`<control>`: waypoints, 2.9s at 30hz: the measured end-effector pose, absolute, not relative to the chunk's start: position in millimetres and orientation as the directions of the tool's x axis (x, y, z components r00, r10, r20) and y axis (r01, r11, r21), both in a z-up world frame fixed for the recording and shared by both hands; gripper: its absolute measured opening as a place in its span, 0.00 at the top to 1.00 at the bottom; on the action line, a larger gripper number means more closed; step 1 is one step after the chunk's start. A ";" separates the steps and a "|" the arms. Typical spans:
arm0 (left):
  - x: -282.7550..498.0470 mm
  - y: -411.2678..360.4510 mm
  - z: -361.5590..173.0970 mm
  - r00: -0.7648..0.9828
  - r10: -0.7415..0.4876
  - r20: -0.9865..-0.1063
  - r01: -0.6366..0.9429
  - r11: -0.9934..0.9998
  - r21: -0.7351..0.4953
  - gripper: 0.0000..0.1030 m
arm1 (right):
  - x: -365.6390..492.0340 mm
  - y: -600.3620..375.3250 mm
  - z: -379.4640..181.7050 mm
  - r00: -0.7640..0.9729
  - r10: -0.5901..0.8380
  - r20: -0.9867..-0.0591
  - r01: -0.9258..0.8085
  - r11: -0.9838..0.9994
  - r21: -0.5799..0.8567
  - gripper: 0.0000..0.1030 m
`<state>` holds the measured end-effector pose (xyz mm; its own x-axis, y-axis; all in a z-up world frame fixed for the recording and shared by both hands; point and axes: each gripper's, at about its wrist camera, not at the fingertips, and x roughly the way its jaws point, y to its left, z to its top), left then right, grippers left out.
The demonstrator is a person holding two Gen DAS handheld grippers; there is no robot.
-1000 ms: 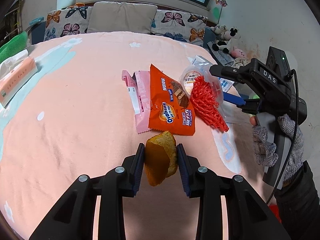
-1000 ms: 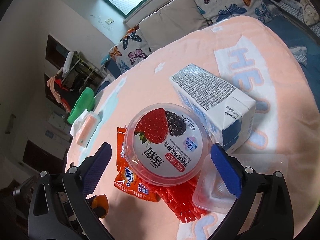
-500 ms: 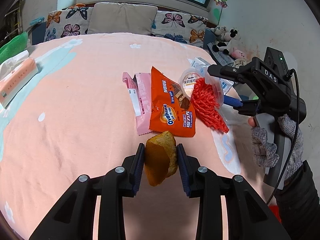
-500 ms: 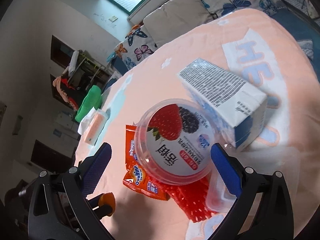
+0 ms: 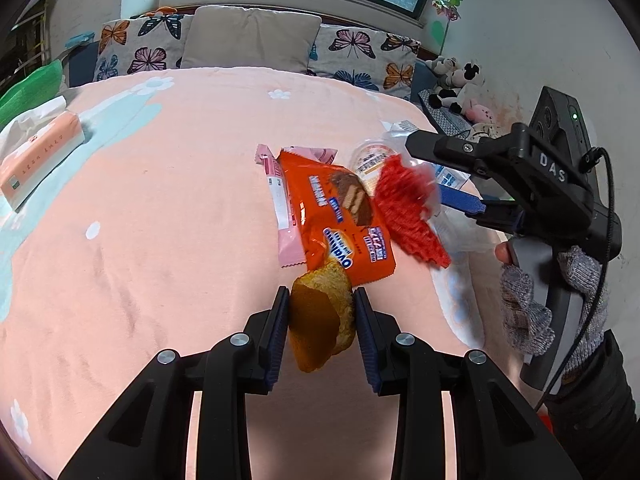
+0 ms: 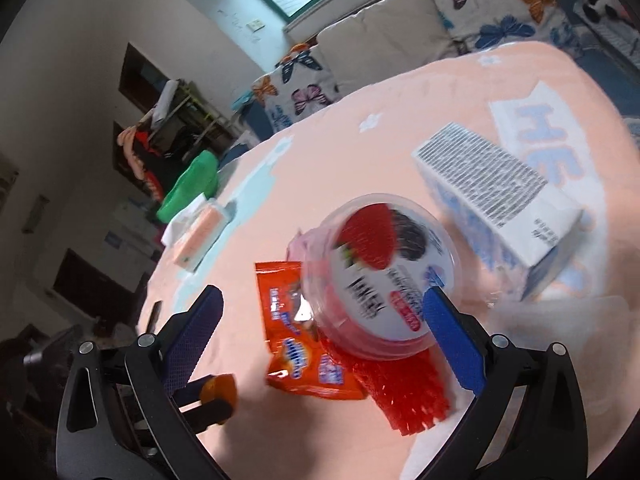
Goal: Collect trash
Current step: 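Lift the food scrap with the left gripper while the right gripper grasps the red mesh net, then drop the red mesh net into the basket with the right gripper while the left drops the scrap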
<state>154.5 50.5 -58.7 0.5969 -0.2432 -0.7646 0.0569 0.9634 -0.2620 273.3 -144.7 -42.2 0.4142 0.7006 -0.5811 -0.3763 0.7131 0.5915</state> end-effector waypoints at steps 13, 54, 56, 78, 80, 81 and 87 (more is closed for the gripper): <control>155.1 49.0 -63.3 0.589 -0.247 -0.770 0.055 0.962 -0.267 0.69 | 281.1 -156.1 -47.8 0.485 0.598 -0.638 -0.301 0.799 0.520 0.05; 151.4 51.8 -54.6 0.608 -0.240 -0.757 0.052 0.963 -0.264 0.69 | 206.9 -133.0 -59.8 0.542 0.495 -0.679 -0.387 0.864 0.321 0.87; 149.8 50.3 -51.2 0.613 -0.242 -0.752 0.058 0.963 -0.263 0.69 | 198.5 -135.8 -53.3 0.543 0.512 -0.666 -0.405 0.854 0.326 0.88; 142.1 -30.8 -11.1 0.585 -0.421 -0.693 0.278 0.907 -0.316 0.69 | 102.3 -245.2 -22.1 0.676 0.432 -0.598 -0.289 0.901 0.324 0.88; 145.1 -47.0 -9.7 0.572 -0.439 -0.693 0.306 0.898 -0.317 0.69 | 100.8 -264.5 -23.4 0.694 0.393 -0.603 -0.242 0.916 0.319 0.88; 147.2 -56.9 -9.0 0.564 -0.449 -0.693 0.322 0.892 -0.316 0.69 | 101.2 -277.0 -24.5 0.706 0.364 -0.607 -0.211 0.927 0.310 0.88; 161.0 -114.0 -2.9 0.519 -0.498 -0.695 0.416 0.857 -0.304 0.69 | 105.8 -335.2 -37.1 0.734 0.261 -0.627 -0.069 0.947 0.314 0.88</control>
